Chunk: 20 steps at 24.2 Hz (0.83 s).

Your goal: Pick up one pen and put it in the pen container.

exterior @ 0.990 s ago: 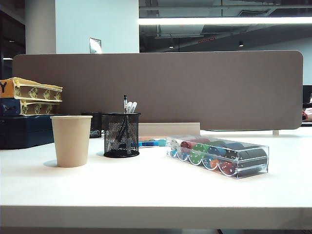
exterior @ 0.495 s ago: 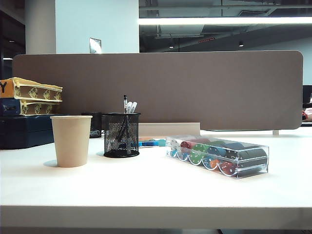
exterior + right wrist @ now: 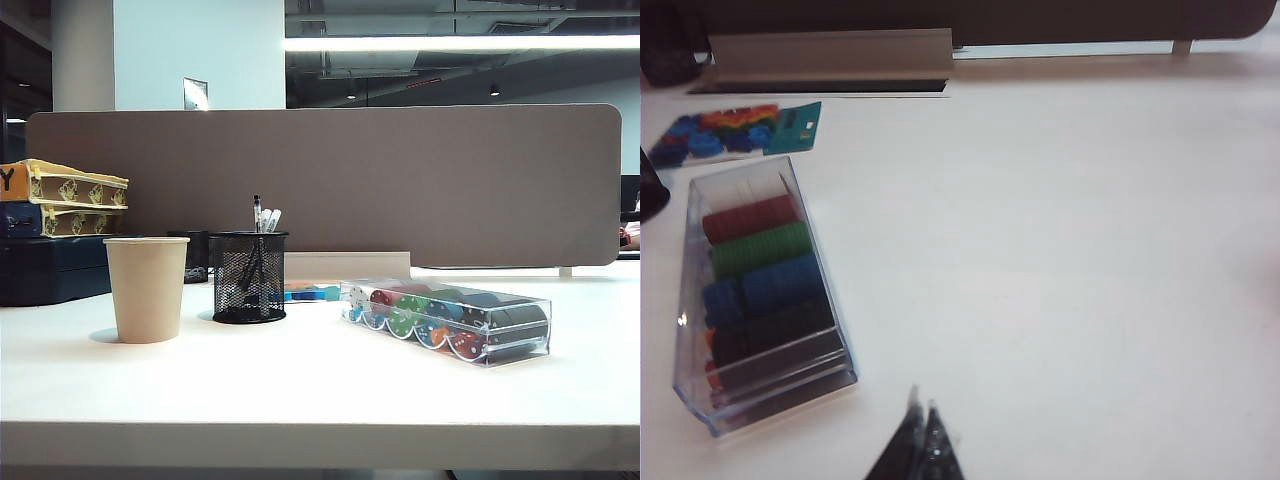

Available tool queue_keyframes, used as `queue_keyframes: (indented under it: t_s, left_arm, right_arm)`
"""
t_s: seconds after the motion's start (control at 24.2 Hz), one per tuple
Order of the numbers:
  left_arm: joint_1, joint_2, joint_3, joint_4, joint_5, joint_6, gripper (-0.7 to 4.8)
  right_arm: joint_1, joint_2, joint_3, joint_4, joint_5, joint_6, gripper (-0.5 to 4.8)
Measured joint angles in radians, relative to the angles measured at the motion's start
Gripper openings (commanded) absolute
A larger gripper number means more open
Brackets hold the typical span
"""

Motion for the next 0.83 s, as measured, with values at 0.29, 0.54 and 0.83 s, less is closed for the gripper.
queue_keyframes:
  t_s: [0.29,0.54,0.83]
  left_arm:
    - [0.000,0.000,0.000,0.000,0.000,0.000,-0.06]
    - [0.000,0.000,0.000,0.000,0.000,0.000,-0.06]
    - [0.000,0.000,0.000,0.000,0.000,0.000,-0.06]
  right_arm:
    - [0.000,0.000,0.000,0.000,0.001,0.055,-0.01]
    - [0.000,0.000,0.000,0.000,0.003,0.055,-0.01]
    - [0.000,0.000,0.000,0.000,0.003,0.055,-0.01]
